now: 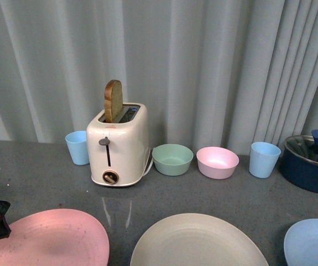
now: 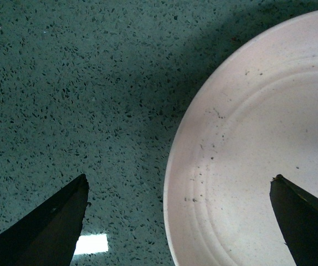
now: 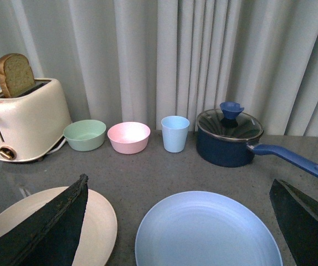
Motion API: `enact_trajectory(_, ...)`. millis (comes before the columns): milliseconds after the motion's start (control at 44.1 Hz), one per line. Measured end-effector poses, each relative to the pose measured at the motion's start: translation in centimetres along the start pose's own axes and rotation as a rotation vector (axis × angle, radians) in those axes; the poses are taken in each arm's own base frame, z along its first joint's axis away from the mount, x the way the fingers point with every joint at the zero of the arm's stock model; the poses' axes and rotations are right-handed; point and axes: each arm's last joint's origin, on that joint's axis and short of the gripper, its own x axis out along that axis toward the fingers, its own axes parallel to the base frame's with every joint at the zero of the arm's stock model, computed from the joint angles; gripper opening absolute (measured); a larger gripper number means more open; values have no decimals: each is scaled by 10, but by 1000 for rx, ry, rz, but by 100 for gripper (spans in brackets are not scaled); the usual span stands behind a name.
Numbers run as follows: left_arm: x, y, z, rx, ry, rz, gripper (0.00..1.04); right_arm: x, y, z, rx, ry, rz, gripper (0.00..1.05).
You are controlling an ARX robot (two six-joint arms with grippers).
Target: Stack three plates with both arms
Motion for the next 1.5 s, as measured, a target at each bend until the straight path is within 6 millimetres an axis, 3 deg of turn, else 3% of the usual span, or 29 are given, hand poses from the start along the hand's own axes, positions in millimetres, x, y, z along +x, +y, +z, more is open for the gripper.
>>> enact_trajectory(590, 27, 27, -12, 18, 46, -45, 98, 0, 0, 0, 0, 0, 0, 97)
enact_trajectory(1043, 42, 21, -24, 70, 101, -69, 98, 0, 0, 0, 0, 0, 0, 97)
enact_trajectory(1202, 43, 18, -24, 91, 98, -86, 71, 0, 0, 0, 0, 0, 0, 97)
enact_trajectory(1497, 44, 16, -22, 112, 90, -72, 32, 0, 0, 0, 0, 0, 0, 97)
